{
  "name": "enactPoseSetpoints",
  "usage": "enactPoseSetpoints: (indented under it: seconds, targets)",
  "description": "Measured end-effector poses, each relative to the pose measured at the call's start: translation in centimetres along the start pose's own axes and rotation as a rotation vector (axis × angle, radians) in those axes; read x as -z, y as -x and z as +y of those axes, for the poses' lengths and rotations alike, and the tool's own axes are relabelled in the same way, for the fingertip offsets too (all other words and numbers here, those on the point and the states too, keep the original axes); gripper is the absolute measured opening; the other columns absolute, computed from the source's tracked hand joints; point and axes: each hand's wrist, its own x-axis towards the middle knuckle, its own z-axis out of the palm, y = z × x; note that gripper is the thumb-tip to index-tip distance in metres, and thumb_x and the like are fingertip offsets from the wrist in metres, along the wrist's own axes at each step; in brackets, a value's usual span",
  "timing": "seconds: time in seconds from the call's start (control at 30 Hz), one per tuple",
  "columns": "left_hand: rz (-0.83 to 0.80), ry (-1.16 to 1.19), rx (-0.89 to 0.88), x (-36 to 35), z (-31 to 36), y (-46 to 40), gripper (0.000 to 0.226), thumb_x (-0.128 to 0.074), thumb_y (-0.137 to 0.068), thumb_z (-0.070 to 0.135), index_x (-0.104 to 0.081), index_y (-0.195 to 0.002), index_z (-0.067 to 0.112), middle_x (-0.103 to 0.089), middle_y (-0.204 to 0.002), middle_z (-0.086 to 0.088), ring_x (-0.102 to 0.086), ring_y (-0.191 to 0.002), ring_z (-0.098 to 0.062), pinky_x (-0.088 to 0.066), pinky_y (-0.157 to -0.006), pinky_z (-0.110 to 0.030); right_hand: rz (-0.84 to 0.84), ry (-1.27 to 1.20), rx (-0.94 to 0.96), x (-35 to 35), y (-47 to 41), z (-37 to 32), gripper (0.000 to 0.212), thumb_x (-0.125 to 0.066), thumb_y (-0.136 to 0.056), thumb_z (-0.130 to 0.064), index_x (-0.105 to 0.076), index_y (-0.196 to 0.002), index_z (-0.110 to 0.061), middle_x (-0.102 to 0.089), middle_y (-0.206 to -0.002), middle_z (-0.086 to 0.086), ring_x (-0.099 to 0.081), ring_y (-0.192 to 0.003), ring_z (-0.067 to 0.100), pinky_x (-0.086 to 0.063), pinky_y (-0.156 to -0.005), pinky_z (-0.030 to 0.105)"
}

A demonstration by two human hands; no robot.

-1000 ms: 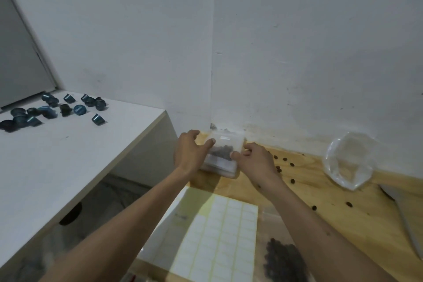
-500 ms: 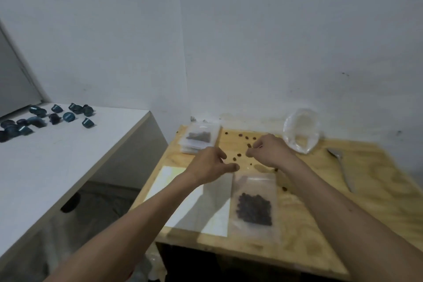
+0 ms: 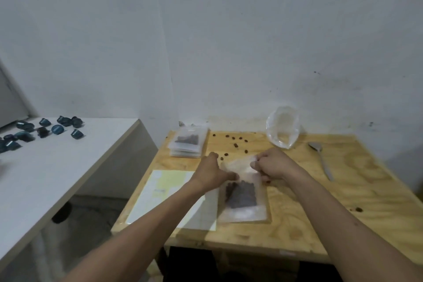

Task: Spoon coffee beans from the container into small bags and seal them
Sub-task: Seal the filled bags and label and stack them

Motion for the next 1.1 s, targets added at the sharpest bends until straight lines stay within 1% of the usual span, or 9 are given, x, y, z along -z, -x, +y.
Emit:
enactPoseSetpoints:
  seconds: [0.1,0.23,0.33,0.43,0.57,0.73,0.9,1.0,1.1]
  targets:
    - [0.056,0.29,0.013,0.9,-0.1,-0.7,0.08,-0.086,-0.08,0.041,-0.05,-0.143,0.008,-0.065,-0.13,-0.011,-0.065,-0.116,-0.024,-0.052,-0.093,-0.034,-0.007,-0.154,0.067,0.8,-0.7,-0.8,0.012,-0.066,-0.094,-0.006,-0.069,-0.094,0.005,-0.063,-0.084,0.013,-0.067,-0.077,0.02,-0.061,-0.068,0.03]
    - [0.116,0.69,-0.038,3.0,0.1,-1.6,0.007,-0.076,-0.092,0.013,-0.073,-0.091,0.006,-0.075,-0.083,-0.007,-0.069,-0.081,-0.025,-0.056,-0.079,-0.037,-0.027,-0.41,0.186,0.4,-1.3,-2.9,0.004,-0.068,-0.096,-0.007,-0.07,-0.098,-0.006,-0.067,-0.092,0.014,-0.071,-0.083,0.022,-0.061,-0.064,0.023]
    - [0.212,0.694,-0.095,5.1,0.1,-1.7,0.013,-0.073,-0.093,0.009,-0.072,-0.079,0.01,-0.075,-0.075,-0.005,-0.07,-0.079,-0.027,-0.057,-0.079,-0.04,-0.022,-0.446,0.256,-0.7,-1.7,-4.7,0.008,-0.069,-0.096,-0.013,-0.072,-0.103,-0.008,-0.071,-0.098,0.011,-0.072,-0.082,0.018,-0.061,-0.072,0.024]
    - [0.329,0.733,-0.119,7.8,-0.6,-1.5,0.007,-0.075,-0.092,0.014,-0.074,-0.088,0.008,-0.08,-0.087,-0.011,-0.076,-0.088,-0.033,-0.056,-0.09,-0.059,0.02,-0.388,0.306,-2.5,-2.0,-6.4,0.018,-0.073,-0.094,-0.023,-0.071,-0.108,-0.012,-0.072,-0.104,0.007,-0.069,-0.087,0.018,-0.06,-0.081,0.03]
    - [0.554,0.819,-0.093,11.3,-2.9,-1.3,0.009,-0.074,-0.093,0.014,-0.073,-0.092,0.005,-0.079,-0.087,-0.011,-0.075,-0.088,-0.033,-0.057,-0.094,-0.058,0.081,-0.024,0.386,-6.1,-1.3,-8.8,0.023,-0.07,-0.094,-0.028,-0.073,-0.113,-0.016,-0.071,-0.107,-0.002,-0.067,-0.101,0.019,-0.058,-0.09,0.042]
    - [0.823,0.854,-0.067,13.6,-6.1,0.0,0.014,-0.069,-0.097,0.01,-0.071,-0.1,-0.003,-0.076,-0.089,-0.014,-0.07,-0.074,-0.017,-0.059,-0.076,-0.029,-0.238,0.517,0.487,-12.9,-0.1,-10.2,0.025,-0.059,-0.091,-0.017,-0.076,-0.083,0.0,-0.075,-0.086,0.015,-0.066,-0.07,0.026,-0.05,-0.06,0.035]
    - [0.911,0.8,-0.03,15.2,-8.8,1.0,0.006,-0.072,-0.095,0.013,-0.073,-0.098,0.008,-0.076,-0.097,-0.012,-0.071,-0.089,-0.02,-0.054,-0.066,-0.013,-0.333,0.934,0.541,-18.2,1.4,-11.0,0.024,-0.059,-0.094,-0.02,-0.049,-0.074,-0.012,-0.053,-0.087,0.009,-0.053,-0.076,0.027,-0.038,-0.054,0.03]
    - [0.94,0.749,-0.027,15.8,-10.0,1.6,0.005,-0.073,-0.095,0.016,-0.073,-0.097,0.012,-0.076,-0.098,-0.008,-0.07,-0.09,-0.017,-0.05,-0.064,-0.008,-0.333,1.042,0.561,-19.7,2.6,-11.5,0.008,-0.055,-0.098,-0.016,-0.058,-0.104,-0.01,-0.054,-0.111,0.014,-0.059,-0.096,0.032,-0.042,-0.067,0.033]
    - [0.949,0.722,-0.018,16.0,-10.7,2.0,0.009,-0.073,-0.095,0.018,-0.074,-0.1,0.011,-0.076,-0.1,-0.007,-0.07,-0.093,-0.016,-0.052,-0.069,-0.011,-0.285,1.052,0.551,-20.5,3.2,-11.9,0.021,-0.053,-0.097,-0.007,-0.059,-0.118,-0.006,-0.055,-0.124,0.015,-0.061,-0.107,0.033,-0.042,-0.072,0.034]
